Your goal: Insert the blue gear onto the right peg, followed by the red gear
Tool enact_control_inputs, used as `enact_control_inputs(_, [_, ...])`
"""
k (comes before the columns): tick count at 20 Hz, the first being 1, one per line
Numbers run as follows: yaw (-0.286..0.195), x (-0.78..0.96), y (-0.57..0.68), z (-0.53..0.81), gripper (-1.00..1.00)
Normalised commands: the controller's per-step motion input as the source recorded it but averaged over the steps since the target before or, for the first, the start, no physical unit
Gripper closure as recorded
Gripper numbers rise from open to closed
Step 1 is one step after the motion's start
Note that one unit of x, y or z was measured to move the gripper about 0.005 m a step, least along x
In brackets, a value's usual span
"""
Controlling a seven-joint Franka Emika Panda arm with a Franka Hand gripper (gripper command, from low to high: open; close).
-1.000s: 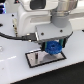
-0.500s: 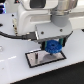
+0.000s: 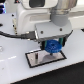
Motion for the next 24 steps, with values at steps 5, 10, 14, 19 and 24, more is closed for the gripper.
enact_control_inputs(5, [0.000, 0.19, -0.01, -0.01, 1.00])
enact_control_inputs(10, [0.000, 0.11, -0.02, 0.08, 1.00])
enact_control_inputs(14, [0.000, 0.23, -0.08, 0.41, 1.00])
enact_control_inputs(19, [0.000, 0.19, -0.07, 0.25, 1.00])
enact_control_inputs(24, [0.000, 0.22, -0.05, 0.02, 1.00])
